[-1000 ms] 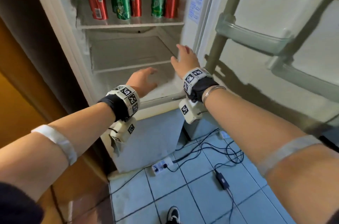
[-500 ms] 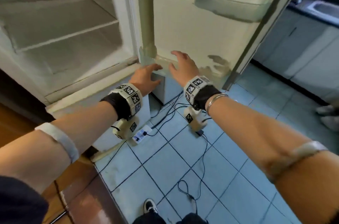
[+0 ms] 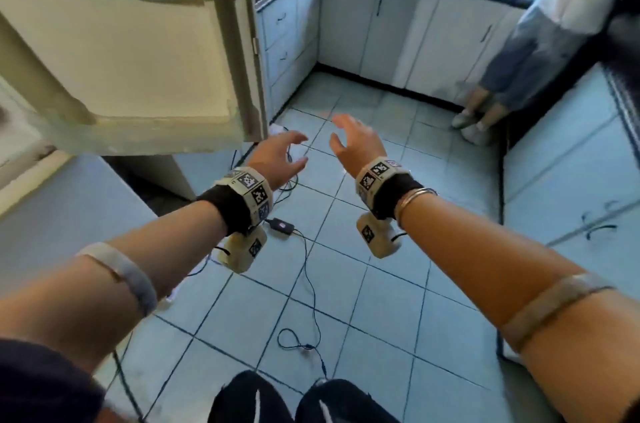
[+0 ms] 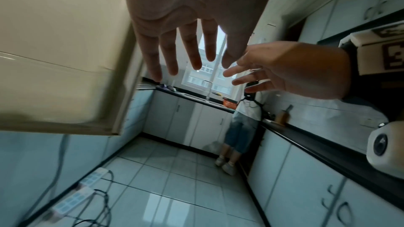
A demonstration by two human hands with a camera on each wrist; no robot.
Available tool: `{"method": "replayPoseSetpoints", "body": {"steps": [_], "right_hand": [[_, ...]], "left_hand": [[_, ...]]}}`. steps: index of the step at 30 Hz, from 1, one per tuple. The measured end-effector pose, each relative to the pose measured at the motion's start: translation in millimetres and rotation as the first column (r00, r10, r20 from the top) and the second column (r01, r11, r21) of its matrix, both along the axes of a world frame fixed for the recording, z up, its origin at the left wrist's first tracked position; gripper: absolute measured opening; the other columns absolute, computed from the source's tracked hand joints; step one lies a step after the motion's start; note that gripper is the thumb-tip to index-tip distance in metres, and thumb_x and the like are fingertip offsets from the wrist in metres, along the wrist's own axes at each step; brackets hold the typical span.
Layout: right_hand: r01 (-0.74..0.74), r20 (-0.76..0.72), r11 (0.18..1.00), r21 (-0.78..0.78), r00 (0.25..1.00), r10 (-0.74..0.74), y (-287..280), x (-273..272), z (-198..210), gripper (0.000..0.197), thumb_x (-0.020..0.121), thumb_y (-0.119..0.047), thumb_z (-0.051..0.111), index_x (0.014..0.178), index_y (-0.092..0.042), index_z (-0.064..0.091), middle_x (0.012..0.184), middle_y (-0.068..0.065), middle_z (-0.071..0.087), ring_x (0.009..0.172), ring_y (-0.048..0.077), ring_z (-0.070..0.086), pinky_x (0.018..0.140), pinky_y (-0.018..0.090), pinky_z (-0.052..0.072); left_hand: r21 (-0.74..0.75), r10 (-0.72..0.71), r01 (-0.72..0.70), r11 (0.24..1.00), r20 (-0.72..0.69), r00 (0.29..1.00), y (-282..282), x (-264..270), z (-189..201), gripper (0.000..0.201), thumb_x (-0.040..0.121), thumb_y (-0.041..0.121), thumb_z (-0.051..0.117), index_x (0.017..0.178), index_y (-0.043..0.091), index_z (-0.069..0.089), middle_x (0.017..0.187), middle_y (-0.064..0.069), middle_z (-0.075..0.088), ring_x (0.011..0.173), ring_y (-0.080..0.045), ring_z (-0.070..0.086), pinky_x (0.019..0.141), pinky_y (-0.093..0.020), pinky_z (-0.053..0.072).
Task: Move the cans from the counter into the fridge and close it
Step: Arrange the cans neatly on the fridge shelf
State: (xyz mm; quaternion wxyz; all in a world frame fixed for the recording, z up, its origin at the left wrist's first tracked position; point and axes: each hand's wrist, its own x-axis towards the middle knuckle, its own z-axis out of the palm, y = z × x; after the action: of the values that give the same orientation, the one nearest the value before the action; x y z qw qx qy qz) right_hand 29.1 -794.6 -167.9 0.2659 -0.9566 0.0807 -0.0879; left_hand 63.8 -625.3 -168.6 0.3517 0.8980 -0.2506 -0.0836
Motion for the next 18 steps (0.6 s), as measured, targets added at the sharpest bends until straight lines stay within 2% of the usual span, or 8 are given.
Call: {"method": "replayPoseSetpoints", "body": {"steps": [4,8,13,18], "right_hand": [[0.190,-0.006,0.981,-0.031,0.982,-0.190,-90.6,-40.1,-3.8,0.038,0.095,-0.026,0.047,0.130,-0.013,0.049,0.128,0.008,0.058,0.118,0.025,0.054,0.099,0.035,0.043],[0.373,-0.019,0.926,-0.058,0.927,-0.375,-168.7,-84.4,-7.4,0.038,0.094,-0.025,0.048,0.129,-0.012,0.051,0.128,0.009,0.058,0.117,0.026,0.054,0.098,0.033,0.041],[0.579,-0.034,0.814,-0.046,0.814,-0.580,-253.6,-135.4,-16.3,0.037,0.093,-0.023,0.048,0.128,-0.011,0.052,0.127,0.013,0.058,0.116,0.031,0.054,0.096,0.034,0.042],[0.746,-0.028,0.665,-0.040,0.665,-0.747,-338.6,-165.1,-23.3,0.037,0.091,-0.025,0.048,0.126,-0.012,0.053,0.126,0.014,0.059,0.114,0.033,0.055,0.097,0.036,0.044]], "left_hand": [[-0.004,-0.149,0.150,0.989,0.054,0.987,-94.1,-11.3,-0.1,0.038,0.083,0.017,0.063,0.120,0.013,0.056,0.121,-0.008,0.061,0.116,-0.023,0.056,0.102,-0.033,0.042],[-0.005,-0.297,0.298,0.954,0.068,0.952,-184.1,-30.2,1.7,0.039,0.084,0.018,0.063,0.122,0.014,0.056,0.123,-0.006,0.062,0.114,-0.021,0.056,0.095,-0.026,0.040],[0.008,-0.520,0.521,0.853,0.090,0.850,-291.6,-54.5,-1.5,0.039,0.084,0.017,0.064,0.122,0.012,0.056,0.122,-0.009,0.061,0.114,-0.025,0.055,0.097,-0.030,0.042],[0.041,-0.671,0.673,0.739,0.129,0.730,-394.8,-62.8,-8.3,0.040,0.085,0.019,0.063,0.123,0.011,0.056,0.123,-0.008,0.061,0.114,-0.023,0.056,0.093,-0.023,0.038]]}}
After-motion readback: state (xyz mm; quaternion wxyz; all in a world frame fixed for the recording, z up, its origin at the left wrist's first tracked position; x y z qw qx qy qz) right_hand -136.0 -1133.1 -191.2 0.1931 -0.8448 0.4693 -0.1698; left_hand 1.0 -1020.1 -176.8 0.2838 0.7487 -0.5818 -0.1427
